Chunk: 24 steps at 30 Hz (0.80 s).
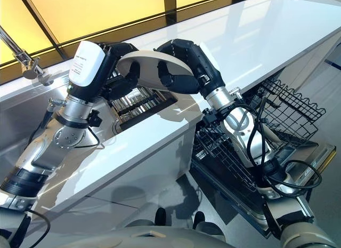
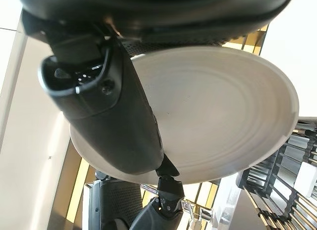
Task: Pick up plates and place into dishwasher.
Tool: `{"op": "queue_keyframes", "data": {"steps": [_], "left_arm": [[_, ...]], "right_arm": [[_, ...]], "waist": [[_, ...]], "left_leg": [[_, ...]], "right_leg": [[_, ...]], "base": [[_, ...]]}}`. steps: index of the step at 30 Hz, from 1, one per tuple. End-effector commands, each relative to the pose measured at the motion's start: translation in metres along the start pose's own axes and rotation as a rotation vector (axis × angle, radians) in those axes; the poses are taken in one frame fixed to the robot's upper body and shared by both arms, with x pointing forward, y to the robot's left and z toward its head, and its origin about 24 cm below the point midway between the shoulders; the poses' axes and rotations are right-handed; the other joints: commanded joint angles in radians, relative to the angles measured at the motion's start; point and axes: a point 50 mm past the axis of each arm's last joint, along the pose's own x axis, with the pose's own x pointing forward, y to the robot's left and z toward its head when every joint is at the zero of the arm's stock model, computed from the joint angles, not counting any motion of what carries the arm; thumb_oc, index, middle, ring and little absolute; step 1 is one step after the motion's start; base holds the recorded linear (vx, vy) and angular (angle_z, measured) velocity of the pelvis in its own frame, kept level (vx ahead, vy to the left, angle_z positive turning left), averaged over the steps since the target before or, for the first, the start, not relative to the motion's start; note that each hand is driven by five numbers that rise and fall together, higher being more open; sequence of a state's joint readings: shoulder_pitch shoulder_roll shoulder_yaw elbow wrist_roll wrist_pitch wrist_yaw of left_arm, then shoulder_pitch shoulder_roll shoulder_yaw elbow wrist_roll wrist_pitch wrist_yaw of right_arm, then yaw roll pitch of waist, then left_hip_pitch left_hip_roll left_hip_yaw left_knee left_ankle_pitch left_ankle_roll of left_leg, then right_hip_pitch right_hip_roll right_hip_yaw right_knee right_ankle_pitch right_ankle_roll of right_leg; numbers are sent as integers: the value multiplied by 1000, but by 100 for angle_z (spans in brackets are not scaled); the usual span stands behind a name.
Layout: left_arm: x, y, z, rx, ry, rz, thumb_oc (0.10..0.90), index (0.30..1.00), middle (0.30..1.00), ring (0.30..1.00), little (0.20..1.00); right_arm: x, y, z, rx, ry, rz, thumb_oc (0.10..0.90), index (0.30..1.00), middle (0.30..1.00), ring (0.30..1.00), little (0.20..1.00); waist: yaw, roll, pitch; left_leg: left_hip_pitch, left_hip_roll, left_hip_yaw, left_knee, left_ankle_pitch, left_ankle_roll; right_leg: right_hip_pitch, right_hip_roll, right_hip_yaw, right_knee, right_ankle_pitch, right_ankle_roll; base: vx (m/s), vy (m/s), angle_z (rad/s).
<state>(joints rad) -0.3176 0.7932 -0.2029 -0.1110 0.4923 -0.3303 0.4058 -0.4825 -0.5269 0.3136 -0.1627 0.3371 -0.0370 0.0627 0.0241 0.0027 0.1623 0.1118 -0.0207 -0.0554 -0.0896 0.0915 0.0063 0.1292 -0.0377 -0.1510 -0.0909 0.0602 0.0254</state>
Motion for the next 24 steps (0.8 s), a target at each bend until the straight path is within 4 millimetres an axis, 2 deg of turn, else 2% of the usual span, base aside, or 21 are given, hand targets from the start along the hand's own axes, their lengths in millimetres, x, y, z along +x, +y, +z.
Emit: {"op": "queue_keyframes", "data": {"steps": [1, 2, 3, 4, 5, 8, 12, 19, 24], "left_arm": [[38, 42, 17, 13, -141, 270, 243, 422, 422, 422, 343], [38, 41, 16, 7, -135, 267, 320, 488, 488, 488, 420], [37, 42, 15, -4, -130, 266, 435, 587, 587, 587, 535], [37, 42, 14, -40, -118, 267, 657, 778, 778, 778, 757], [36, 43, 12, -81, -101, 261, 800, 900, 900, 900, 900], [31, 36, 1, -305, 27, 190, 800, 900, 900, 900, 900], [20, 28, -9, -452, 131, 134, 800, 900, 900, 900, 900], [3, 33, -26, -485, 241, 57, 800, 900, 900, 900, 900], [-9, 41, -36, -473, 288, 43, 800, 900, 900, 900, 900]], "right_arm": [[18, 1, 46, 13, -243, 24, 100, 300, 300, 300, 200], [18, 0, 46, 15, -240, 18, 100, 300, 300, 300, 200], [18, -2, 45, 13, -236, 7, 100, 300, 300, 300, 200], [17, -4, 44, 2, -232, -8, 100, 300, 300, 300, 200], [16, -7, 42, -9, -228, -24, 100, 300, 300, 300, 200], [9, -20, 38, -33, -216, -137, 100, 300, 300, 300, 200], [-9, -47, 36, -160, -227, -364, 100, 300, 300, 300, 200], [-62, -104, 37, -410, -224, -808, 100, 300, 300, 300, 200], [-99, -130, 36, -478, -212, -1054, 100, 300, 300, 300, 200]], "waist": [[2, -10, -99], [2, -9, -99], [2, -9, -98], [2, -9, -98], [1, -9, -98], [-1, -7, -96], [-10, -2, -90], [-38, 9, -80], [-52, 15, -78]], "left_leg": [[37, -58, 48, 2, -126, 24], [37, -58, 47, 2, -126, 24], [37, -58, 46, 2, -126, 24], [37, -59, 45, 2, -126, 24], [37, -58, 45, 2, -126, 24], [38, -56, 45, 2, -125, 22], [36, -55, 47, 2, -118, 26], [55, -53, 63, 2, -138, 33], [61, -51, 74, 2, -143, 36]], "right_leg": [[20, 56, -21, 55, -104, 10], [20, 55, -21, 55, -104, 10], [21, 55, -21, 55, -105, 10], [21, 56, -21, 55, -105, 10], [21, 56, -21, 55, -104, 10], [21, 58, -19, 55, -104, 11], [15, 61, -12, 57, -96, 11], [21, 67, 13, 59, -105, 17], [20, 69, 25, 61, -105, 20]], "base": [[-3, -6, 5], [-4, -4, 3], [0, 0, 0], [0, 0, 0], [-1, -10, 4], [0, 0, 0], [-16, -6, 1], [12, -5, -2], [10, -2, -8]]}}
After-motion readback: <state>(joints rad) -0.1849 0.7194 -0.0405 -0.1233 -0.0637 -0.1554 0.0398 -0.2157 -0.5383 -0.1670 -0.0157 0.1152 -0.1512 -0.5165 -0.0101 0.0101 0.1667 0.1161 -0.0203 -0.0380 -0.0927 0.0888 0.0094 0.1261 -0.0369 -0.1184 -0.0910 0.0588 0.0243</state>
